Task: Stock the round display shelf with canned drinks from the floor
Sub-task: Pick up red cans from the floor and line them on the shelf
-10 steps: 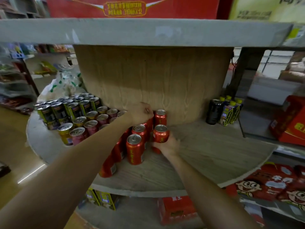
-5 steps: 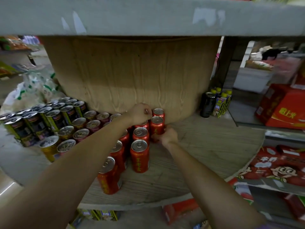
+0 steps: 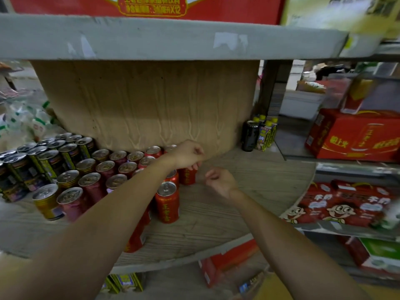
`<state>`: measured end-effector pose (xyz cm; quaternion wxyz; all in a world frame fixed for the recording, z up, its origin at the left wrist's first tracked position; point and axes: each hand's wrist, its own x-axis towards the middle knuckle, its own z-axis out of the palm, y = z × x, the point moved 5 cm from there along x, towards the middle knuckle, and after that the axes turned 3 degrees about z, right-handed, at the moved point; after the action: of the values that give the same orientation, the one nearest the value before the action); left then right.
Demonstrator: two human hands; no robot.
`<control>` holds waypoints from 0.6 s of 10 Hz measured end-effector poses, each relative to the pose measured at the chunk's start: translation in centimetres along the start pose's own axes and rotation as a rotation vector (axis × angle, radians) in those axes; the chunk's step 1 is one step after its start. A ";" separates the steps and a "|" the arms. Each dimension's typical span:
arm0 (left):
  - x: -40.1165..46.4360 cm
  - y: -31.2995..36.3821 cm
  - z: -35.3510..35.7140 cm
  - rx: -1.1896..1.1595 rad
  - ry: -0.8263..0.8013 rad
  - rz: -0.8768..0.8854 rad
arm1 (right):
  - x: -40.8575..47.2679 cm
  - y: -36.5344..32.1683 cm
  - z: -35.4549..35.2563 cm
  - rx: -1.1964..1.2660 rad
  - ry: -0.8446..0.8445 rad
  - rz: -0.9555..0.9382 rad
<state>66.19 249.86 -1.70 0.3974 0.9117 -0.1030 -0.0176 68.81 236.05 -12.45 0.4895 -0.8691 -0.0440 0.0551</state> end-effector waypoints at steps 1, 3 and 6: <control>0.5 2.2 4.1 -0.006 -0.059 0.033 | -1.5 2.6 -3.1 -0.009 0.055 0.012; 1.8 6.1 14.8 -0.049 -0.199 0.014 | -5.6 9.2 -13.1 0.005 0.168 0.028; -1.5 8.0 31.1 0.124 -0.031 -0.100 | -14.4 26.0 -19.1 0.203 0.097 0.371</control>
<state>59.80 222.49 -17.22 0.3371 0.9382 -0.0645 -0.0451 57.83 204.52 -24.12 0.5574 -0.8104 0.1459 0.1065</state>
